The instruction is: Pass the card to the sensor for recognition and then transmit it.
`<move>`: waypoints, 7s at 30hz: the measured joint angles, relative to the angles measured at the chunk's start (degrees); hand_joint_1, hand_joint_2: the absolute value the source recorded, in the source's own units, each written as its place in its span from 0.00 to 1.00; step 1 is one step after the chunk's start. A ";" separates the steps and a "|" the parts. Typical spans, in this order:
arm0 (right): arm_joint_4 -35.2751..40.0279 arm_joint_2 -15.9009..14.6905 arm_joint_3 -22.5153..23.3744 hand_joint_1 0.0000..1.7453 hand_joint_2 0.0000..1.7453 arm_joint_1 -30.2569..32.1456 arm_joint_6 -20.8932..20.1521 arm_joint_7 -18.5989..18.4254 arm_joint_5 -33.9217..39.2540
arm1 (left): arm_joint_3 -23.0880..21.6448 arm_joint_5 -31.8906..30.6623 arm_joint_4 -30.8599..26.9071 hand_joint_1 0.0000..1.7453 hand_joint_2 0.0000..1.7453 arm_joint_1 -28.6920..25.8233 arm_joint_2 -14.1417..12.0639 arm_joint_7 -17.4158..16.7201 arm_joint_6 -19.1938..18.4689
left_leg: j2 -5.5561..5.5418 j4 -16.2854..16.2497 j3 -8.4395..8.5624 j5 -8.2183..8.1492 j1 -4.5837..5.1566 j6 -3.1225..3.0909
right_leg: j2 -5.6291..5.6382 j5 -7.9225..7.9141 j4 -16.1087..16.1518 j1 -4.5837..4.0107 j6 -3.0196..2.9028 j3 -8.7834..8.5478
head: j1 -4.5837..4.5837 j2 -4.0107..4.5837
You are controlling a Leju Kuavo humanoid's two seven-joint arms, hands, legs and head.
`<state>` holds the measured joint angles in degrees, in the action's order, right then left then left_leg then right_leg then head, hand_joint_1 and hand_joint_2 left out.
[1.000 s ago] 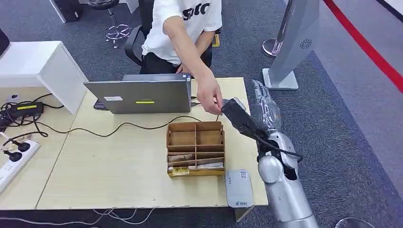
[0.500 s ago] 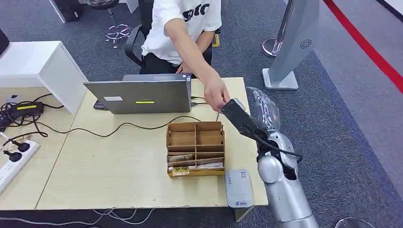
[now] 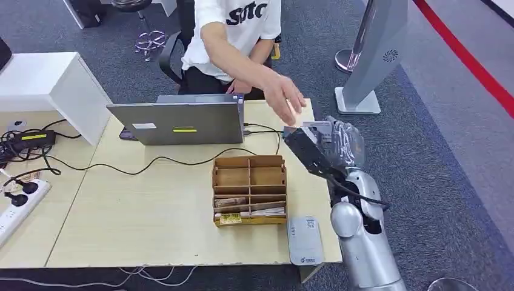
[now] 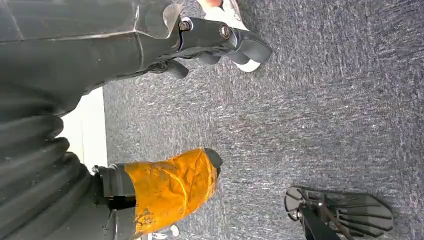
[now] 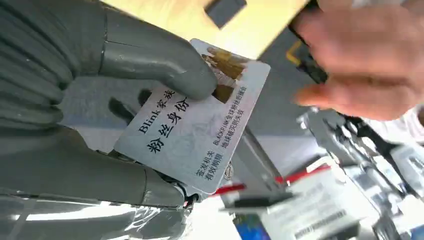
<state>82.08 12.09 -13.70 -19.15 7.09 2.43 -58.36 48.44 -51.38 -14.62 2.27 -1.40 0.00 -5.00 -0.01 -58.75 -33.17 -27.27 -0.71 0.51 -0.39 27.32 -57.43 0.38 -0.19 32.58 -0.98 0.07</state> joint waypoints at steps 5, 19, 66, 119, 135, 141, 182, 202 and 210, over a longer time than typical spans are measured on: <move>13.09 -0.59 -2.82 1.00 1.00 8.92 1.42 0.76 -5.00 | 0.72 1.07 0.00 0.00 1.00 -0.39 0.24 -0.04 0.50 | 0.05 0.01 -0.02 -0.17 0.00 0.02 | 0.05 0.09 0.00 0.00 -0.03 0.03 | 0.02 0.00; 21.37 -1.88 -4.63 1.00 1.00 13.47 1.70 1.27 -5.33 | 1.71 1.57 0.00 0.00 1.00 -0.40 0.57 -0.02 0.66 | 0.06 -0.01 0.02 -0.15 0.00 0.01 | 0.04 0.07 0.00 0.00 -0.03 0.00 | 0.00 0.00; 3.62 -7.17 -6.19 1.00 1.00 34.78 4.56 5.42 12.00 | 8.85 -3.89 0.00 0.00 1.00 -0.05 1.38 0.17 1.81 | 0.01 -0.01 0.04 -0.42 0.01 -0.04 | -0.04 0.33 0.03 0.00 0.01 -0.08 | 0.00 0.00; 12.06 -7.45 -10.47 1.00 1.00 26.91 -3.28 8.94 12.11 | 11.69 -9.36 0.00 0.00 1.00 0.55 1.62 0.24 1.33 | 0.09 -0.02 0.19 -0.32 0.00 -0.10 | 0.04 0.27 0.03 0.00 0.01 -0.21 | 0.00 0.00; -1.36 -2.21 -9.92 1.00 1.00 -0.01 -7.72 -0.86 12.00 | 11.52 -14.10 0.00 0.00 1.00 1.40 1.29 1.16 0.11 | 0.17 -0.03 0.16 -0.10 0.00 -0.03 | 0.15 0.04 -0.01 0.00 -0.04 -0.14 | 0.00 0.00; -3.55 -1.53 -9.88 1.00 1.00 -1.75 -7.70 -0.86 12.00 | 11.52 -14.23 0.00 0.00 1.00 1.40 1.29 1.16 0.11 | 0.17 -0.03 0.10 -0.13 0.00 -0.04 | 0.17 0.05 -0.01 0.00 -0.04 -0.10 | 0.00 0.00; 2.70 0.83 -2.97 0.00 1.00 -0.60 -8.90 0.11 19.57 | 11.34 -15.04 0.00 0.00 1.00 1.44 0.46 1.14 -0.39 | 0.10 -0.04 0.01 -0.13 0.01 -0.05 | 0.12 0.05 0.00 0.00 -0.04 0.00 | 0.00 0.00; 23.90 -1.16 -3.54 0.00 1.00 22.53 -8.44 10.99 21.01 | 13.29 -12.70 0.00 0.00 1.00 0.77 0.57 0.66 0.41 | 0.05 -0.04 -0.01 -0.25 0.00 -0.02 | 0.03 0.17 0.02 0.00 0.01 -0.03 | 0.00 0.00; 23.64 -3.48 -6.04 0.00 1.00 24.95 -6.77 11.23 14.88 | 14.16 -12.72 0.00 0.00 1.00 0.85 0.59 0.66 0.50 | 0.06 -0.04 0.00 -0.25 0.00 -0.02 | 0.05 0.17 0.02 0.00 0.01 -0.03 | 0.00 0.00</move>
<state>105.72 8.61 -19.74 5.80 0.31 13.66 -43.49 62.60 -64.11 -14.62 3.12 -0.81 0.66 -4.50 0.05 -58.79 -33.17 -27.52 -0.70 0.50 -0.35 27.49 -57.41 0.38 -0.19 32.54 -0.98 0.07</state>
